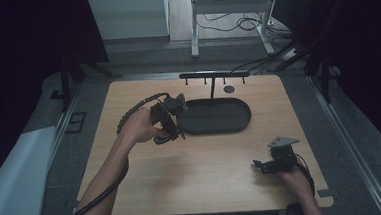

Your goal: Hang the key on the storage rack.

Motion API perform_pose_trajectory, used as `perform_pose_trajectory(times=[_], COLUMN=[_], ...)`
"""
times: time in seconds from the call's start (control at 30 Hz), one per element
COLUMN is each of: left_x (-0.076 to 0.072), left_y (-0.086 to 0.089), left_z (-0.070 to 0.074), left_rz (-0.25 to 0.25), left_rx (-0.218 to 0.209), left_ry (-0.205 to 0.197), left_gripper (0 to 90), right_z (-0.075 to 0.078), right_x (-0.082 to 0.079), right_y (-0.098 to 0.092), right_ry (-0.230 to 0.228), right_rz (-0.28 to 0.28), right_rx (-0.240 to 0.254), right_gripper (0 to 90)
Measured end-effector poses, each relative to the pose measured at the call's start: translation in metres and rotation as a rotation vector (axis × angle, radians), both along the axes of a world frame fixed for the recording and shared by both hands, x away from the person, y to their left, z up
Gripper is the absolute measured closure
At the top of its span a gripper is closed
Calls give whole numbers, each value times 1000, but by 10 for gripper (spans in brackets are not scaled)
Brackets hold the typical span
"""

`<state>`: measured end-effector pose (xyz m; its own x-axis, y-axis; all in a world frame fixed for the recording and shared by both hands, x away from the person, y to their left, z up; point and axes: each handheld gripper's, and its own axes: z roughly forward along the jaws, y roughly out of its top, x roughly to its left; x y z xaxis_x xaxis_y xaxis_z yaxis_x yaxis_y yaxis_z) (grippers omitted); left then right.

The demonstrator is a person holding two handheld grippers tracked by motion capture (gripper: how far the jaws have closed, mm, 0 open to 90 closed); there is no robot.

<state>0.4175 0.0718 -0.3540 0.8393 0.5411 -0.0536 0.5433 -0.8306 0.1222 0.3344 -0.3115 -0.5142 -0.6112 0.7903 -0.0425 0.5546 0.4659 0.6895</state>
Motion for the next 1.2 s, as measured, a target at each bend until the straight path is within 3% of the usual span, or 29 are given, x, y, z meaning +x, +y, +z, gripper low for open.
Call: perform_pose_trajectory(times=[0.3,0.63,1.2], left_x=[16,30,60], left_y=[-3,-6,-14], left_z=[20,32,51], left_rz=[56,117,165], left_rx=[9,1,14], left_ry=[-3,-9,-3], left_gripper=[493,493,493], right_z=[0,0,-1], right_x=[0,0,0], right_y=[0,1,2], right_ry=[1,4,5], right_rz=[-7,-4,4], right_rx=[0,-5,-6], right_gripper=[9,6,7])
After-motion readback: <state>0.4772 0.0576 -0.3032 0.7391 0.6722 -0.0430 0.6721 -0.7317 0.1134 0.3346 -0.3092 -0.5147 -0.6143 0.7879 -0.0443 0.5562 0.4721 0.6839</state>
